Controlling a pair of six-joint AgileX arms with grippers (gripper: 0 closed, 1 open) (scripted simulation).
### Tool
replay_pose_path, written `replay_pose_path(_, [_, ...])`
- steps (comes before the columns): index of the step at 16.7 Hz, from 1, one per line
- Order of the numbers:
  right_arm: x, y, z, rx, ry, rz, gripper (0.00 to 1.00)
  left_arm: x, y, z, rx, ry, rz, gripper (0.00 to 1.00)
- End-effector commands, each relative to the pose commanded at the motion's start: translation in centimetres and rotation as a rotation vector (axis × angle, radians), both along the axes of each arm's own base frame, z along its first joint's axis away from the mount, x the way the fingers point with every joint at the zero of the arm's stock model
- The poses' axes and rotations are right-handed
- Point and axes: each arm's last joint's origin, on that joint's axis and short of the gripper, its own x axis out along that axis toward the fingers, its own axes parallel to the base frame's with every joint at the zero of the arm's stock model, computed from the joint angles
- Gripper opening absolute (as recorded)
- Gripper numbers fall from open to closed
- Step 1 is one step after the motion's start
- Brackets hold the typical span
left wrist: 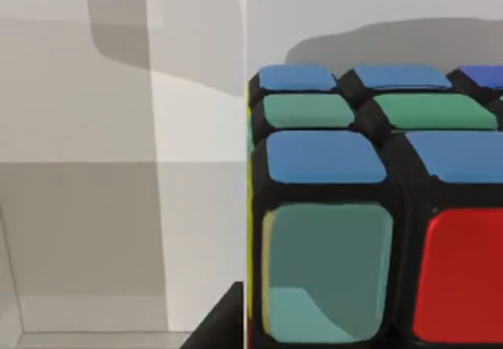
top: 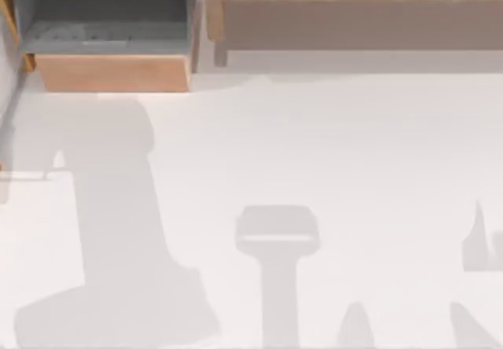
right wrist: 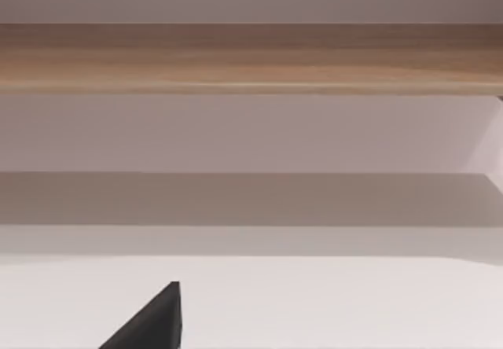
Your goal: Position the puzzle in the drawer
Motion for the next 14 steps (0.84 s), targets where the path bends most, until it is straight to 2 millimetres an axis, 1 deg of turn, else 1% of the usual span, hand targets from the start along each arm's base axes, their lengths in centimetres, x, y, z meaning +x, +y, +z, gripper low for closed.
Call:
replay_pose_path(8, [0.0,0.0,0.0,0.0,0.0,0.0,1.0,0.0,0.0,0.0,0.0,0.0,0.0,0.98])
replay_pose_path(9, [0.0,0.0,0.0,0.0,0.0,0.0,1.0,0.0,0.0,0.0,0.0,0.0,0.0,1.0])
replay_pose_path(14, [0.0,0.0,0.0,0.0,0.0,0.0,1.0,0.0,0.0,0.0,0.0,0.0,0.0,1.0])
